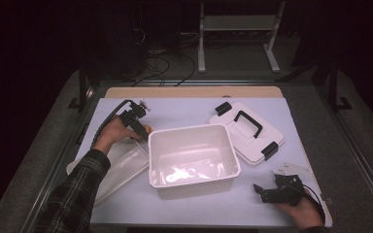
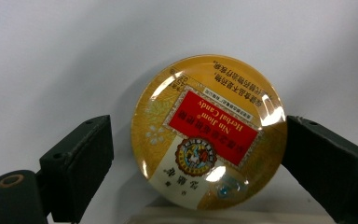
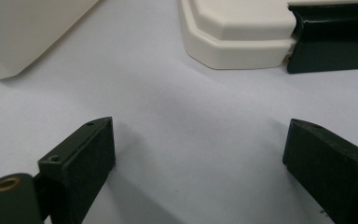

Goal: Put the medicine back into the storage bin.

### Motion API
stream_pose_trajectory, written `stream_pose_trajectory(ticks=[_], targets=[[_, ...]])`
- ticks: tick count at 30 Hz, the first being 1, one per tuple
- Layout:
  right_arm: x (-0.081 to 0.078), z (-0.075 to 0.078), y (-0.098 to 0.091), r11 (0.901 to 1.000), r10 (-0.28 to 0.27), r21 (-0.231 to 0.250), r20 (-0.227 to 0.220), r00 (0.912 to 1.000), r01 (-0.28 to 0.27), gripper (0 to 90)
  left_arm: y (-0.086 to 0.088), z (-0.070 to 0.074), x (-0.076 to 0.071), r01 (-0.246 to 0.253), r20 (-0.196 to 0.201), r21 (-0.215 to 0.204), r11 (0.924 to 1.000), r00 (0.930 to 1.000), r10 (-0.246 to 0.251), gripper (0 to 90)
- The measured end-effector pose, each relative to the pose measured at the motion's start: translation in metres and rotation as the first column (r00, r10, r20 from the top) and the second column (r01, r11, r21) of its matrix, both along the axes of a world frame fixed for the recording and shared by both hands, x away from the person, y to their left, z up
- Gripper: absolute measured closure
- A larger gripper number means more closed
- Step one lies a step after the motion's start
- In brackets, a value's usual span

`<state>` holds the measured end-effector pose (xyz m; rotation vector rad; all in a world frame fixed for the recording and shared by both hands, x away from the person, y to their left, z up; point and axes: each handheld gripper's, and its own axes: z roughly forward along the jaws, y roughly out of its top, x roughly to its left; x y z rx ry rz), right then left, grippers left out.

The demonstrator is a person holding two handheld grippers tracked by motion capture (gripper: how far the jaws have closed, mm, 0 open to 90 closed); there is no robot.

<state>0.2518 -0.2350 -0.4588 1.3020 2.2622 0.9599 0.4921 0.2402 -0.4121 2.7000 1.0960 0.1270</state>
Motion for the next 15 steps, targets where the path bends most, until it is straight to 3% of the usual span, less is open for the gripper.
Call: stream_pose_trajectory(ticks=[8, 10, 15], targets=[[0.0, 0.0, 0.0, 1.0, 0.0, 0.0, 0.0, 1.0, 0.0, 8.6, -0.01, -0.011, 0.001, 0.004, -0.021, 0.002, 1.0, 0.9998, -0.004, 9.2], [0.0, 0.0, 0.0, 1.0, 0.0, 0.0, 0.0, 1.0, 0.0, 8.6, -0.012, -0.011, 0.001, 0.012, -0.019, 0.019, 0.9997, 0.9997, -0.011, 9.3], [0.0, 0.0, 0.0, 1.0, 0.0, 0.0, 0.0, 1.0, 0.0, 8.6, -0.01, -0.01, 0.002, 0.008, -0.017, 0.018, 0.9998, 0.9998, -0.008, 12.3]])
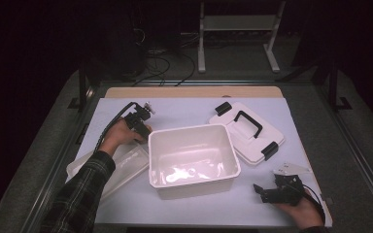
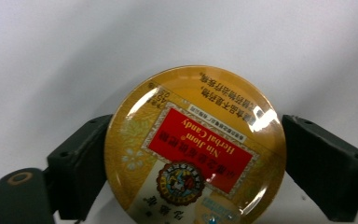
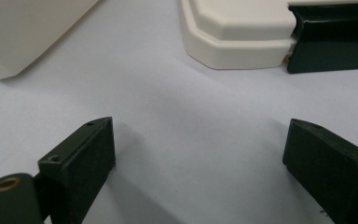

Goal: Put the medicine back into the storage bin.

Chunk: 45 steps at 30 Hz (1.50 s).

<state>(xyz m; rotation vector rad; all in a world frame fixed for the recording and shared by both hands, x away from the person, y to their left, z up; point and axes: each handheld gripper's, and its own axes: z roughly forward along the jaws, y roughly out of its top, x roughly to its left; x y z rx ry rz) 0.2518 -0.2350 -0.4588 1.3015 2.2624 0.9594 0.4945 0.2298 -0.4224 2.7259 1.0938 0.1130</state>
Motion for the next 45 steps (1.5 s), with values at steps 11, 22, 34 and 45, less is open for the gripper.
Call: stream_pose_trajectory(ticks=[11, 22, 34, 45], targets=[[0.0, 0.0, 0.0, 1.0, 0.0, 0.0, 0.0, 1.0, 0.0, 8.6, 0.003, 0.003, 0.001, -0.003, -0.007, -0.006, 1.0, 1.0, 0.003, 19.7], [0.0, 0.0, 0.0, 1.0, 0.0, 0.0, 0.0, 1.0, 0.0, 8.6, 0.011, 0.026, -0.002, -0.01, -0.005, -0.055, 0.9984, 0.9999, 0.01, 19.7], [0.0, 0.0, 0.0, 1.0, 0.001, -0.001, 0.001, 1.0, -0.001, 8.6, 0.009, 0.069, -0.008, 0.016, 0.035, -0.057, 0.9982, 0.9993, -0.014, 19.8], [0.0, 0.0, 0.0, 1.0, 0.0, -0.001, 0.001, 1.0, 0.0, 8.6, 0.002, 0.112, -0.028, 0.091, 0.038, -0.075, 0.993, 0.9953, -0.089, 19.8]])
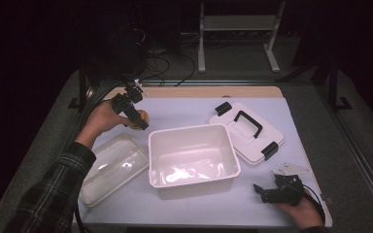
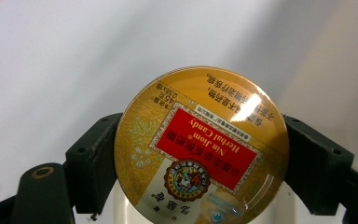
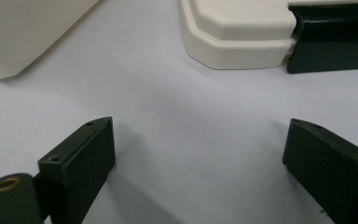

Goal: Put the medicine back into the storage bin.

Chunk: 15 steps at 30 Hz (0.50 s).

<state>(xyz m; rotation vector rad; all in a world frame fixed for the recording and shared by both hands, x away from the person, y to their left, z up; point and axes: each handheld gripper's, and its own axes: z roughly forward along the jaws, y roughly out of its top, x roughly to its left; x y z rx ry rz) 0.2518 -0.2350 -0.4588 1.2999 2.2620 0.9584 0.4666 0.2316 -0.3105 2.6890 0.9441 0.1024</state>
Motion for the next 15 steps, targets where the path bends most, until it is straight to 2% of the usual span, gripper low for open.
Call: stream_pose_trajectory(ticks=[9, 14, 15], targets=[[0.0, 0.0, 0.0, 1.0, 0.0, 0.001, 0.001, 1.0, 0.0, 8.6, -0.011, 0.032, -0.022, 0.068, 0.021, -0.015, 0.9976, 0.9975, -0.068, 19.7], [0.0, 0.0, 0.0, 1.0, -0.001, 0.003, 0.001, 1.0, 0.001, 8.5, -0.019, 0.043, -0.035, 0.109, 0.037, -0.012, 0.994, 0.9934, -0.109, 19.7], [0.0, 0.0, 0.0, 1.0, -0.001, 0.001, 0.001, 1.0, 0.001, 8.6, -0.024, 0.048, -0.041, 0.132, 0.043, -0.014, 0.9911, 0.9903, -0.132, 19.7]])
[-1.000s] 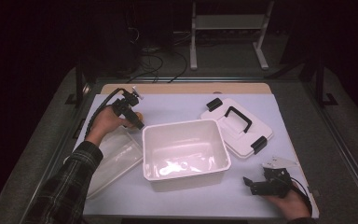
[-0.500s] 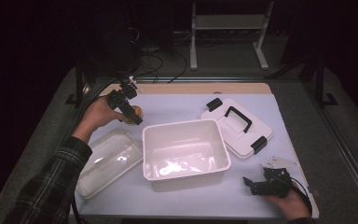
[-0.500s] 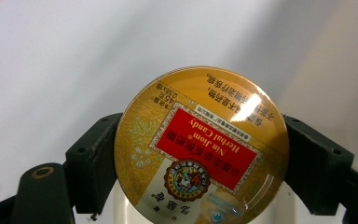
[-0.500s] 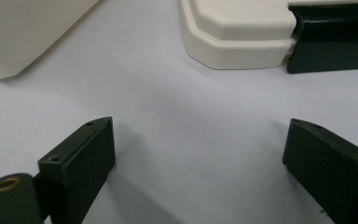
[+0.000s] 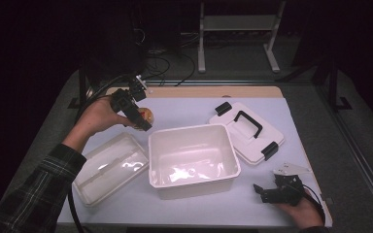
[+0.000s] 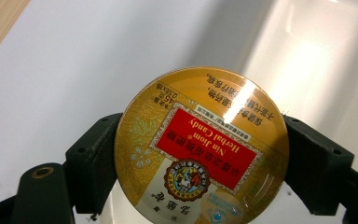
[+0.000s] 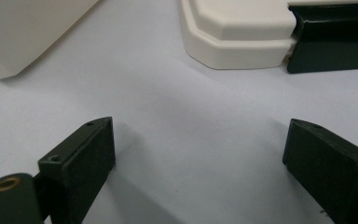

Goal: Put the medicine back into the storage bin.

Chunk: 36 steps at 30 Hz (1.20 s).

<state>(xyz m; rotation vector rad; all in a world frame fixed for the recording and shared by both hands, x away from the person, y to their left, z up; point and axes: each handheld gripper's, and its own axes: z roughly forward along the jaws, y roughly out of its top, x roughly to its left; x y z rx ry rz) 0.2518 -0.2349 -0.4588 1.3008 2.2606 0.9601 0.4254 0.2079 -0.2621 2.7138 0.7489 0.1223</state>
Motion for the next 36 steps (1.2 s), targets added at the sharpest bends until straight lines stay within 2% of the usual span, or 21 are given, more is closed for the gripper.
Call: stream_pose_trajectory(ticks=[4, 5, 6, 12, 16, 17, 22, 27, 36], targets=[[0.0, 0.0, 0.0, 1.0, 0.0, 0.0, 0.0, 1.0, 0.0, 8.6, -0.01, 0.007, -0.013, 0.063, 0.0, 0.0, 0.998, 0.998, -0.063, 19.7], [0.0, 0.0, 0.0, 1.0, 0.0, 0.0, 0.0, 1.0, 0.0, 8.6, -0.01, 0.007, -0.013, 0.063, 0.0, 0.0, 0.998, 0.998, -0.063, 19.8], [0.0, 0.0, 0.0, 1.0, 0.0, 0.0, 0.0, 1.0, 0.0, 8.6, -0.015, 0.009, -0.019, 0.086, 0.005, 0.0, 0.9963, 0.9963, -0.086, 19.7], [0.0, 0.0, 0.0, 1.0, 0.0, 0.0, 0.0, 1.0, 0.0, 8.5, -0.03, 0.014, -0.036, 0.156, 0.019, -0.008, 0.9876, 0.9875, -0.156, 19.7], [0.0, 0.0, 0.0, 1.0, 0.0, 0.0, 0.0, 1.0, 0.0, 8.6, -0.036, 0.014, -0.044, 0.187, 0.022, -0.007, 0.9824, 0.9822, -0.186, 19.7], [0.0, 0.0, 0.0, 1.0, 0.0, 0.0, 0.0, 1.0, 0.0, 8.6, -0.04, 0.013, -0.047, 0.201, 0.023, -0.004, 0.9795, 0.9793, -0.201, 19.7], [0.0, 0.0, 0.0, 1.0, 0.0, 0.0, 0.0, 1.0, 0.0, 8.6, -0.046, 0.007, -0.054, 0.225, 0.02, -0.012, 0.9742, 0.9741, -0.225, 19.7], [0.0, 0.0, 0.0, 1.0, 0.0, -0.001, 0.0, 1.0, 0.0, 8.6, -0.054, -0.007, -0.06, 0.254, 0.008, -0.009, 0.9672, 0.9672, -0.254, 19.8], [0.0, 0.0, 0.0, 1.0, -0.001, 0.001, -0.002, 1.0, 0.001, 8.6, -0.063, -0.03, -0.067, 0.283, 0.003, 0.025, 0.9588, 0.9591, -0.283, 19.8]])
